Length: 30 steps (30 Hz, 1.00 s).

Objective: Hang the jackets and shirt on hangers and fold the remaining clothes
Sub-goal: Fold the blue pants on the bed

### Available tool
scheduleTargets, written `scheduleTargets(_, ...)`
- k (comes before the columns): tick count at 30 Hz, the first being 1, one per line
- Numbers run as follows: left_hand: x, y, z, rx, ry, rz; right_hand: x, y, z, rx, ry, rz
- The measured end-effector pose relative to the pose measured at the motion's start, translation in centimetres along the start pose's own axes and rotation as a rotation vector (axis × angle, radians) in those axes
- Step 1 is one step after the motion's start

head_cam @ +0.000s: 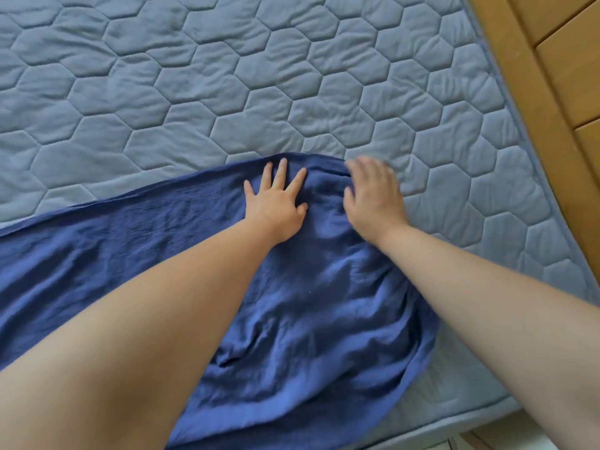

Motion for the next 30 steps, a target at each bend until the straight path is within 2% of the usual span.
scheduleTargets(1,-0.3,0.7,-0.1,-0.017,-0.025,0.019,-0.7,1.1,0.0,0.096,0.123,-0.127)
scheduleTargets(2,-0.5,1.4,-0.4,-0.028,-0.044,0.032,-1.3,2.2,0.7,0.082,0.235,-0.242)
scheduleTargets(3,-0.8,2.2,-0.7,-0.031,-0.057,0.04,-1.6,3.0,1.6,-0.045,0.293,-0.316)
scheduleTargets(5,-1.2,4.0,-1.4,-0.024,-0.072,0.058,-0.8,4.5,2.6,-0.335,0.247,-0.295)
scheduleTargets(6,-1.5,5.1,-1.8,-0.016,-0.077,0.066,-0.6,5.3,2.2,-0.372,0.208,-0.279)
scheduleTargets(10,-2.4,9.8,-3.8,0.004,-0.081,0.045,-0.8,9.7,-2.5,-0.06,0.166,-0.256)
scheduleTargets(13,-3.2,14.1,-5.6,0.061,-0.03,0.011,-1.6,14.6,-6.8,0.109,0.13,-0.242)
scheduleTargets(15,-3.8,17.6,-7.5,0.113,0.038,0.065,-1.9,17.6,-10.0,0.207,0.096,-0.234)
scheduleTargets(18,-4.4,23.2,-11.0,0.181,0.113,0.186,-1.8,20.8,-14.4,0.269,0.01,-0.233)
scheduleTargets(24,-7.0,32.0,-17.9,0.501,-0.027,-0.032,-1.8,21.7,-21.3,0.419,-0.179,-0.235)
scheduleTargets(26,-7.4,33.0,-19.8,0.532,-0.04,-0.08,-1.7,20.4,-23.1,0.447,-0.14,-0.239)
scheduleTargets(28,-7.6,33.3,-21.2,0.514,-0.075,-0.115,-1.3,18.8,-24.7,0.454,0.001,-0.285)
scheduleTargets(30,-7.3,33.5,-22.4,0.504,-0.101,-0.087,-1.5,16.8,-25.5,0.377,0.182,-0.353)
Point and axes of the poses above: each hand's wrist, its own y-axis away from the middle knuckle, its own x-axis out of the back of the hand, z = x × y, the point moved 2 cm from there along -y, towards the middle knuckle, and after that the axes turned 3 degrees about z, right-handed, at the moved point
